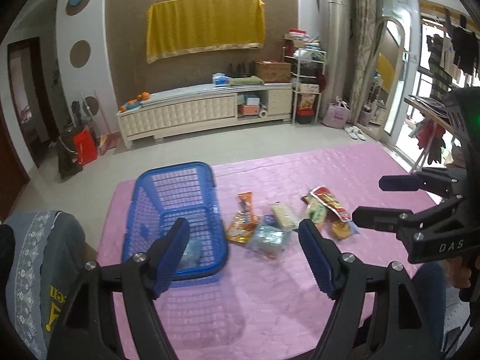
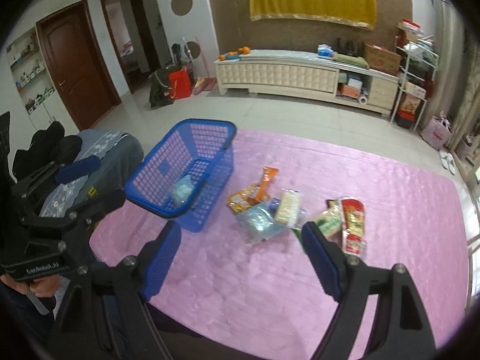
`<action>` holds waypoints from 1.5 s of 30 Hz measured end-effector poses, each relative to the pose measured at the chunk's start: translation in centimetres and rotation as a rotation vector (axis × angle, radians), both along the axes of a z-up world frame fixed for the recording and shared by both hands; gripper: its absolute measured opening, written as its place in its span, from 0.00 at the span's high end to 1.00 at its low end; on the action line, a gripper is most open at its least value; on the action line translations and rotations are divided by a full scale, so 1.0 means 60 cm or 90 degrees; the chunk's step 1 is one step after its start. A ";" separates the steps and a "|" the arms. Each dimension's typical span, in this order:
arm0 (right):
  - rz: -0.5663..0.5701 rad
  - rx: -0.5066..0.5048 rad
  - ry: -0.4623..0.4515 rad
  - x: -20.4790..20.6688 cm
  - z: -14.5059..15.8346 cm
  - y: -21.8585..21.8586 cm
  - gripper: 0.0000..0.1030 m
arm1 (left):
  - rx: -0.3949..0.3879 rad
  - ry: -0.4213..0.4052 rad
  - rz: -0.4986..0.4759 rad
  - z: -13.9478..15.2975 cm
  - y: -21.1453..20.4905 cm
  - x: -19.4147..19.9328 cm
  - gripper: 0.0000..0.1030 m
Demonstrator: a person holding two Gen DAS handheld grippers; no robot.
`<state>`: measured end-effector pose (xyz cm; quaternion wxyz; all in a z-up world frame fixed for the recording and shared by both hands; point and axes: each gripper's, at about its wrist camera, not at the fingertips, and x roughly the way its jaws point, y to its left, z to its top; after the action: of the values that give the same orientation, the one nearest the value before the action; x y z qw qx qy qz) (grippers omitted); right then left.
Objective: Organize snacks
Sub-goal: 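Move both tools back over the remaining snacks on the table, then grasp the red-and-yellow spicy beef pouch with the right tool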
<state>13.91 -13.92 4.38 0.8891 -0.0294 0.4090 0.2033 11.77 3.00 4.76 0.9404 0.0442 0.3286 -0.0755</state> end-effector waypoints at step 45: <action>-0.126 0.067 0.269 0.246 -0.257 -0.265 0.14 | 0.002 0.228 -0.020 -0.225 -0.220 0.279 0.21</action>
<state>28.67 -29.84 -11.06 0.7997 0.1003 0.5756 0.1381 28.53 -10.20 -8.74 0.8654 0.0368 0.4904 -0.0963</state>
